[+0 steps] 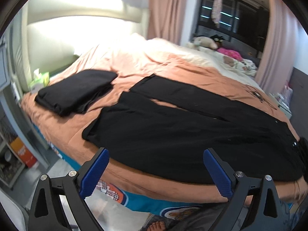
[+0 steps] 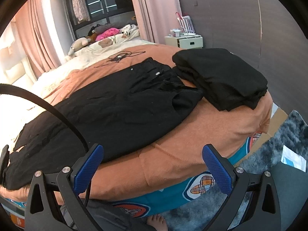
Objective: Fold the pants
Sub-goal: 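Move both tools toward the trouser legs and close both grippers on the hems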
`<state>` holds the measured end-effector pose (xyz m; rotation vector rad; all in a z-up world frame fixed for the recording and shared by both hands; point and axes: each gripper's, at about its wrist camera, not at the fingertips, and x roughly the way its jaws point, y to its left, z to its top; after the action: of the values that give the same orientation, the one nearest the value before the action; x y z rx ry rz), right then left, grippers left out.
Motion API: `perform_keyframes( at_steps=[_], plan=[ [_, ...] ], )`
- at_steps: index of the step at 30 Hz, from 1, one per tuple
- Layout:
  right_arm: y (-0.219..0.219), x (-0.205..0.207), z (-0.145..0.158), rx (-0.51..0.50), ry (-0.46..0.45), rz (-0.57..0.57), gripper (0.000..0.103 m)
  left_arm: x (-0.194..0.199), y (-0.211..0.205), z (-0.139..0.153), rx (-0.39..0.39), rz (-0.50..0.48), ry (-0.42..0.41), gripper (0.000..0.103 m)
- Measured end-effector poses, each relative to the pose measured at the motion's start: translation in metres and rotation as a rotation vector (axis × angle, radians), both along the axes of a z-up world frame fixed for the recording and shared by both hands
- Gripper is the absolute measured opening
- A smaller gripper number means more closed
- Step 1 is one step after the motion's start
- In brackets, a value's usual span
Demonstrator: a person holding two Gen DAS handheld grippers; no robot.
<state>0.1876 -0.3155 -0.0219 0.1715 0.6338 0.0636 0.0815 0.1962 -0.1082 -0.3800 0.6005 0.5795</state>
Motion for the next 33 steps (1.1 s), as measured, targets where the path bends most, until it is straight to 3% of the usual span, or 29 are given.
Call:
perform_keyframes(
  at_steps=[12,19,22,26,29,32,33],
  plan=[
    [0.002,0.028,-0.002,0.025,0.035,0.029,0.102,0.0,0.063,-0.053,-0.244,0.099,-0.008,0.075],
    [0.0,0.048,-0.008,0.03,0.065,0.037,0.102,0.009,0.084,-0.072,-0.333,0.122,-0.014,0.073],
    [-0.006,0.059,-0.014,0.07,0.088,0.034,0.095,0.01,0.096,-0.082,-0.403,0.126,-0.032,0.067],
    [-0.024,0.072,-0.019,0.131,0.115,0.019,0.087,0.005,0.105,-0.084,-0.419,0.144,-0.057,0.059],
    [-0.04,0.08,-0.021,0.171,0.12,-0.001,0.087,0.004,0.11,-0.084,-0.424,0.166,-0.059,0.05],
    [-0.055,0.087,-0.025,0.218,0.122,-0.02,0.087,0.001,0.118,-0.084,-0.445,0.188,-0.07,0.031],
    [-0.06,0.089,-0.026,0.233,0.127,-0.029,0.086,0.0,0.12,-0.084,-0.451,0.197,-0.07,0.019]
  ],
)
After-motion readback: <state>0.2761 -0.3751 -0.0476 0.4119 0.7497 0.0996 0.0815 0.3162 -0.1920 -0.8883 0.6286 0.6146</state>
